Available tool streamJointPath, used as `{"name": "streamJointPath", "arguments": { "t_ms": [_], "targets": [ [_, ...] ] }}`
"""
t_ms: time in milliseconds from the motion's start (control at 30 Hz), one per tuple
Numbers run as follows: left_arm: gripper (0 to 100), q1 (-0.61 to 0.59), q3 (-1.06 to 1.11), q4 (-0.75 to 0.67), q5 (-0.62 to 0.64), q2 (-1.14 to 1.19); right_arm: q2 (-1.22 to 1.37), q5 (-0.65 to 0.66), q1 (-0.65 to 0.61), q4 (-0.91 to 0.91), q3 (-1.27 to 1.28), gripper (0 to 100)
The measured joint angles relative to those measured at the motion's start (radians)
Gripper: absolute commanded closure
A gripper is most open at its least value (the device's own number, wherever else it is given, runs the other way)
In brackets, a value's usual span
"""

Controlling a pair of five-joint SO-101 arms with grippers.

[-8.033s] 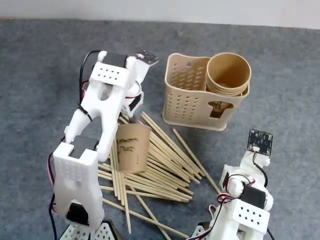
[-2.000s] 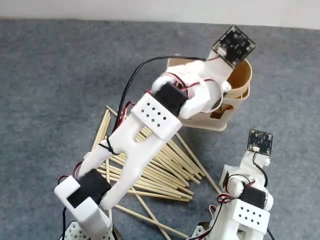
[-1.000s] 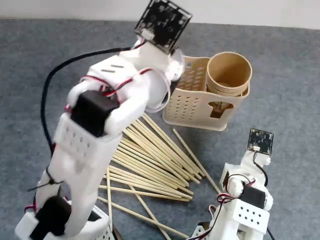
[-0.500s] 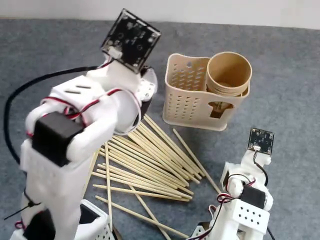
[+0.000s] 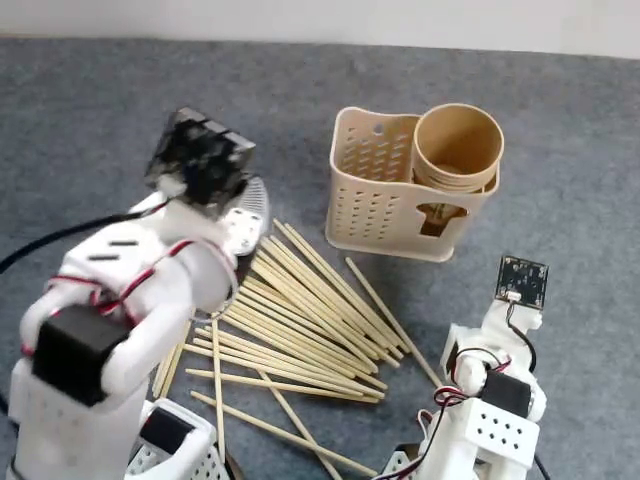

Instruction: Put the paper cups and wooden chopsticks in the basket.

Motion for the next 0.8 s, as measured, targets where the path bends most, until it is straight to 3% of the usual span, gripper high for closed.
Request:
{"name": "streamJointPath", "arguments": {
  "t_ms": [800],
  "targets": [
    [100, -0.431, 0.632, -0.046, 0.0, -0.477, 0.0, 0.0, 0.0, 0.0, 0.0, 95.2]
  ]
}}
